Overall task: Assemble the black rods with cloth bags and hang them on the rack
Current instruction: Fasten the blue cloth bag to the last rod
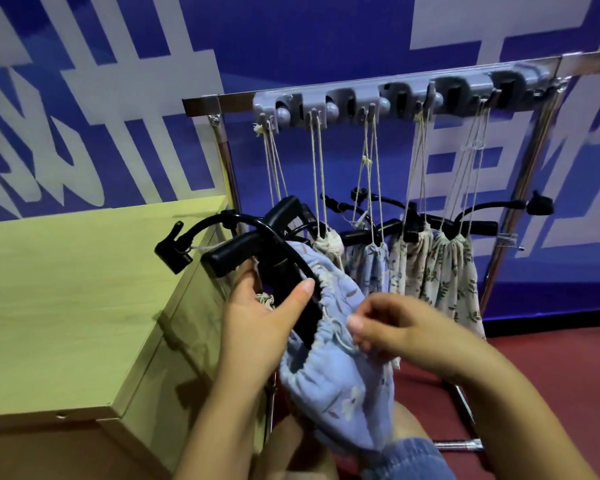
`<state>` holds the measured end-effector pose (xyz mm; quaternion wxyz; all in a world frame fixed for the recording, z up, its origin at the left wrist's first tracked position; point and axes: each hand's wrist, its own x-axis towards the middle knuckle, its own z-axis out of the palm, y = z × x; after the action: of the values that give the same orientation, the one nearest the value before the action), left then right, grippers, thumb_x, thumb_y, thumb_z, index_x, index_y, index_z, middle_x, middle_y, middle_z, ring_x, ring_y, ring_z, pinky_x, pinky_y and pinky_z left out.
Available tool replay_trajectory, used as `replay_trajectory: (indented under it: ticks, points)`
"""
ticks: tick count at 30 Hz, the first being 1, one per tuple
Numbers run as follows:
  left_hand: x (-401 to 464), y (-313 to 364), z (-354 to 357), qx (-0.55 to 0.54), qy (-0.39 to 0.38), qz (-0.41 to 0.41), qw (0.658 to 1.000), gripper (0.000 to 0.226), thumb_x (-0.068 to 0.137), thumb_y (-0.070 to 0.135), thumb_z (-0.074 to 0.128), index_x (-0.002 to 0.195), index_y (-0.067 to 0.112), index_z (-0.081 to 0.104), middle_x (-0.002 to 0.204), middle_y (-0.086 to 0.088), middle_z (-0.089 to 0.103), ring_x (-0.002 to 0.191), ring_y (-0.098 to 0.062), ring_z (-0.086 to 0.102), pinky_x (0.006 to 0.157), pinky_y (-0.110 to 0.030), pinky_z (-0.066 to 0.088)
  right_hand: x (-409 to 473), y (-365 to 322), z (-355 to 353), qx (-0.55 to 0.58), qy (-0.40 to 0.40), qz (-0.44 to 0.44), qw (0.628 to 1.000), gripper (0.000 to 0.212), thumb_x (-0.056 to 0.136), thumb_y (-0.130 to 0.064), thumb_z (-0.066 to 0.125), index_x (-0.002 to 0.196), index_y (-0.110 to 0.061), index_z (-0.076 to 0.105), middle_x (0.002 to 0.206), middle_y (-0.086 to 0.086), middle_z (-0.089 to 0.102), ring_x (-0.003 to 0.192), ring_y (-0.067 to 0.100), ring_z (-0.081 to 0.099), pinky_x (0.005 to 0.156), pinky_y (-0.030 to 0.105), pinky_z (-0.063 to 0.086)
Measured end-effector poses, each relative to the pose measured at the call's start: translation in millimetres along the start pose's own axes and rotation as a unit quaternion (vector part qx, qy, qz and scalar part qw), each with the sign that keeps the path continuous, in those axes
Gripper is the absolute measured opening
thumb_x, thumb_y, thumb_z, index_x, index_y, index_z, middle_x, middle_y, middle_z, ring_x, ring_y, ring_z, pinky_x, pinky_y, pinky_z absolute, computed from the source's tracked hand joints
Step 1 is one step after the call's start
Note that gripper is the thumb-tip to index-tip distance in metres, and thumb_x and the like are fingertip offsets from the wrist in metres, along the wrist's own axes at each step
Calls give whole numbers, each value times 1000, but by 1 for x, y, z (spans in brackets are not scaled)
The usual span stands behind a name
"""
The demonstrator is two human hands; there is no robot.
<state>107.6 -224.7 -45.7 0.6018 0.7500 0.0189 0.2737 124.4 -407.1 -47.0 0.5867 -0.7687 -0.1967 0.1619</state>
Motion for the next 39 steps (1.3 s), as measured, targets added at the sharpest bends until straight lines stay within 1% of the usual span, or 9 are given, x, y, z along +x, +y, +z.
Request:
replay_trajectory:
  ticks: [5,15,19,22,25,28,32,36,39]
  points:
    - [0,3,-1,35,13,15,999,33,72,22,79,96,33,59,94,19,67,84,11,62,75,-5,46,6,6,15,53,-39,-6,998,8,82,-13,67,77,-9,62,62,-1,60,55,8,54,55,19,45]
    - [7,6,-49,24,-79,-78,994,42,74,1,74,95,35,61,72,22,66,61,8,57,56,-3,43,5,-16,-42,506,153,-53,847,18,56,-19,75,64,-12,60,61,1,64,56,12,62,53,22,54]
    - [16,16,-88,-128,-86,-90,984,53,57,34,86,104,16,73,58,4,57,44,-6,41,51,-14,42,5,-20,-61,432,219,-66,873,14,82,-13,57,68,-12,58,61,0,61,61,11,59,66,29,57]
    - [22,32,-100,-412,-233,-87,876,55,91,15,49,140,-5,34,96,-22,60,78,-27,59,98,-36,42,7,-31,-60,488,123,-61,862,18,66,-23,66,55,-17,54,52,-5,45,50,9,47,62,28,54]
    - [20,51,-84,-378,-188,-12,906,55,78,-8,37,126,7,59,117,-15,65,94,-25,66,89,-39,51,9,-44,-54,525,2,-97,846,12,57,-18,70,59,-15,58,55,-5,45,49,8,48,60,24,52]
    - [22,61,-60,-274,-23,95,957,46,85,-7,47,118,22,63,117,6,68,101,-14,68,73,-21,55,10,-58,-57,421,-72,-179,886,23,52,0,69,65,-15,56,58,-2,44,53,10,47,62,25,51]
    - [40,53,-64,-113,-75,187,973,89,67,43,76,140,44,25,145,25,37,133,-2,40,100,-14,39,18,-73,-70,-107,166,-236,951,39,71,12,68,60,-16,42,49,-7,36,46,2,34,49,13,36]
    - [49,47,-80,-51,-178,114,976,112,49,71,75,137,57,7,149,24,30,135,5,32,103,-10,33,39,-67,-85,-120,253,-221,934,31,75,-21,74,68,-12,45,53,-5,44,46,7,41,48,20,38]
    - [61,32,-101,-190,-15,19,982,136,34,60,88,148,26,21,138,3,50,124,-11,52,102,-30,42,48,-40,-113,13,362,-113,925,36,86,-38,60,65,-13,45,58,7,43,39,8,43,46,24,37]
